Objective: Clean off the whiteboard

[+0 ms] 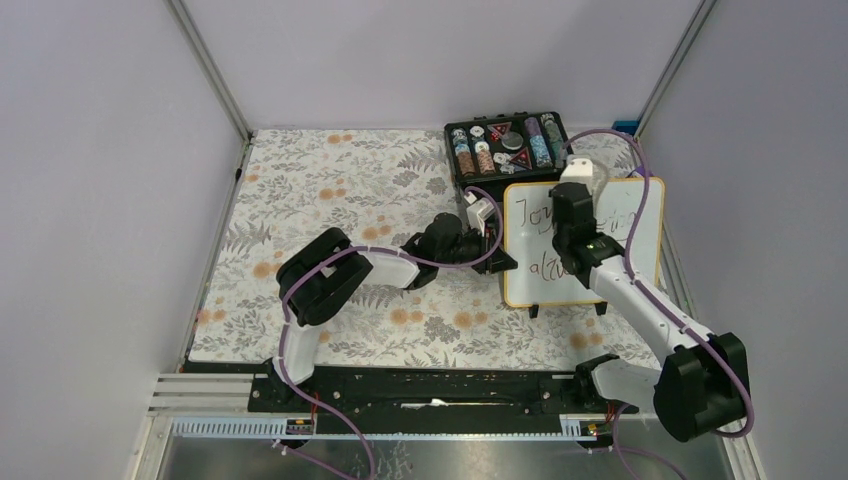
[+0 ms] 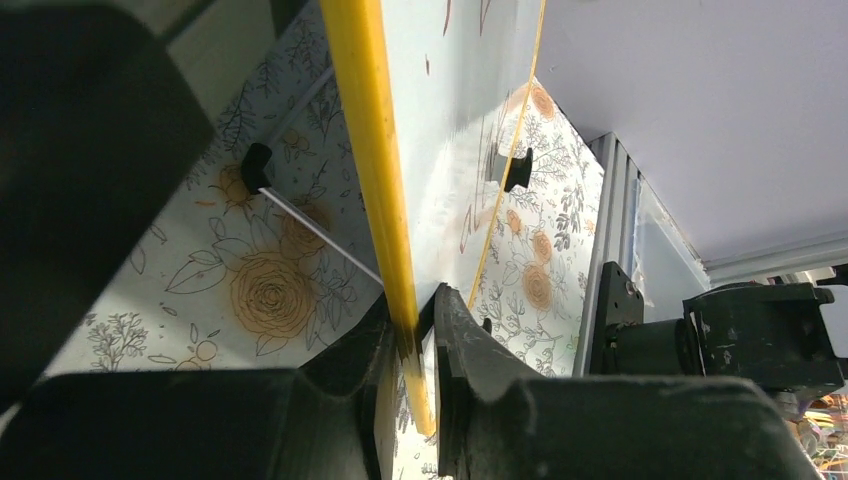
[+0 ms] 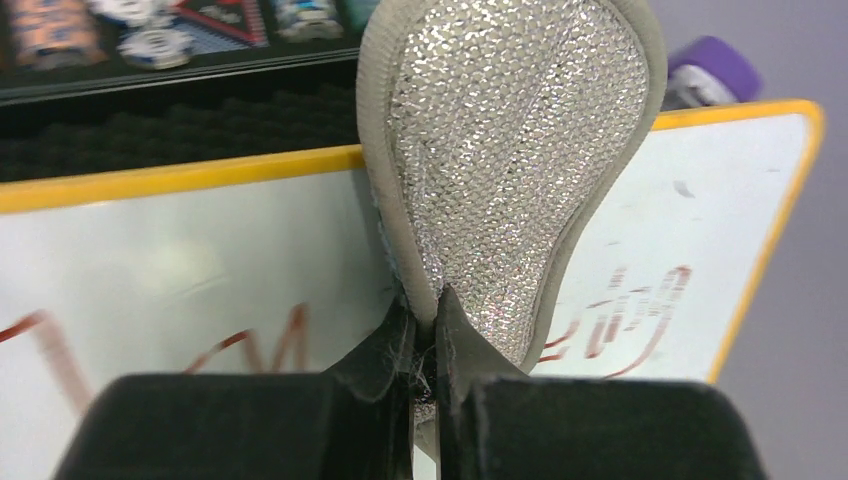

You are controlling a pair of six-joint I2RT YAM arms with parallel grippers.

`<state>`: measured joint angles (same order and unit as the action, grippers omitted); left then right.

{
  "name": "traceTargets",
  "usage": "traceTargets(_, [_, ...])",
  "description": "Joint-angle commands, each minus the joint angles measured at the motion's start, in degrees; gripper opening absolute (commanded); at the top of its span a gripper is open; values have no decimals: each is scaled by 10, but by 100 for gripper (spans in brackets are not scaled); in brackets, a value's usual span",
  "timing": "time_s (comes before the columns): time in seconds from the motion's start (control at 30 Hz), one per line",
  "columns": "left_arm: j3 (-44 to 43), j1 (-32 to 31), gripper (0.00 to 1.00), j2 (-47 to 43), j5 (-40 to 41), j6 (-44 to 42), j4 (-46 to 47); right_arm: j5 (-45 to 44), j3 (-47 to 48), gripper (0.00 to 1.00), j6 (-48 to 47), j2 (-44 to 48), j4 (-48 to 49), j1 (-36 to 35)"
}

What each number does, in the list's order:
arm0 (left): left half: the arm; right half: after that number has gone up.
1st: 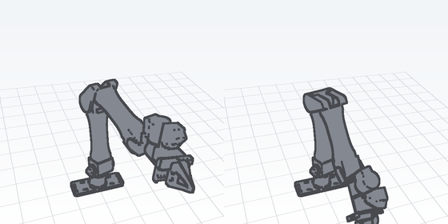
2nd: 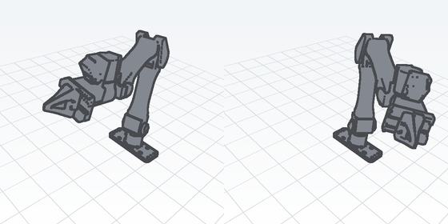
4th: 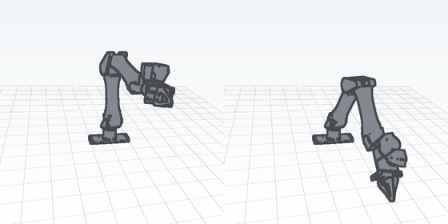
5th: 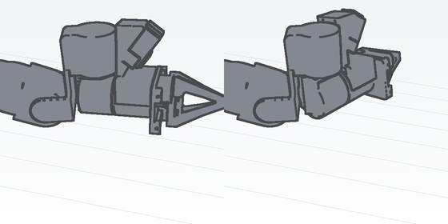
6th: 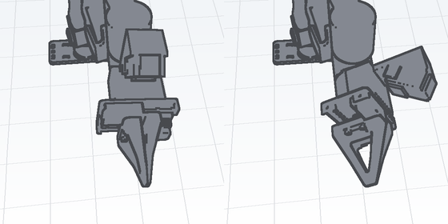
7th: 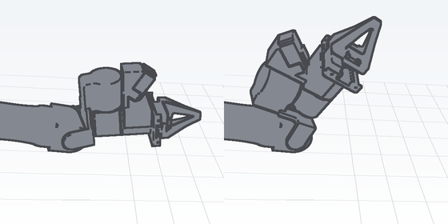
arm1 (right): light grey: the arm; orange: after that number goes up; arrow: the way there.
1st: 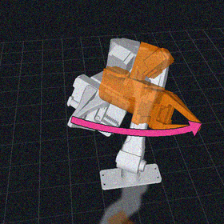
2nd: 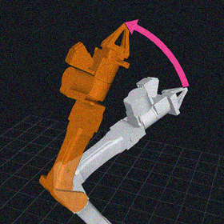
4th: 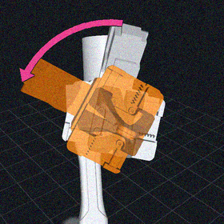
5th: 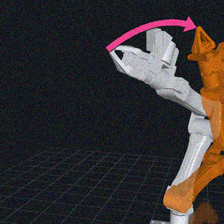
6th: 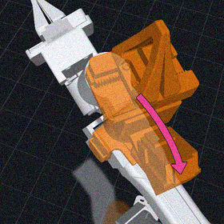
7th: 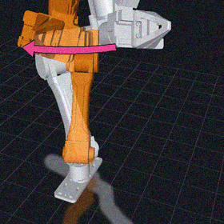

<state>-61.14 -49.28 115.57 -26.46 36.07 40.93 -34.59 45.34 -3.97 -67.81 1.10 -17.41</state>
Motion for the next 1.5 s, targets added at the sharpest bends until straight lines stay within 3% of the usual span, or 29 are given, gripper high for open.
traceTargets(0.0, [-3, 23, 0, 19, 86, -46, -28, 111, 13, 0, 90, -44, -48, -81])
traceTargets(0.3, [10, 26, 0, 11, 89, -45, -23, 115, 26, 0, 188, -45, -78, -171])
traceTargets(0.53, [19, 27, 0, 5, 93, -45, -22, 1, 6, 0, 161, -13, -63, -162])
traceTargets(0.77, [19, 29, 0, 4, 116, -44, -35, 16, -8, 0, 149, -1, -55, -36])
traceTargets(1.13, [22, 34, 0, 2, 114, -40, -34, 70, -37, 0, 276, -48, -62, 224])
traceTargets(1.3, [24, 39, 0, 2, 113, -36, -34, 32, -20, 0, 322, -72, -112, 267])
traceTargets(1.47, [23, 42, 0, 6, 108, -31, -34, 9, -17, 0, 311, -55, -112, 272])
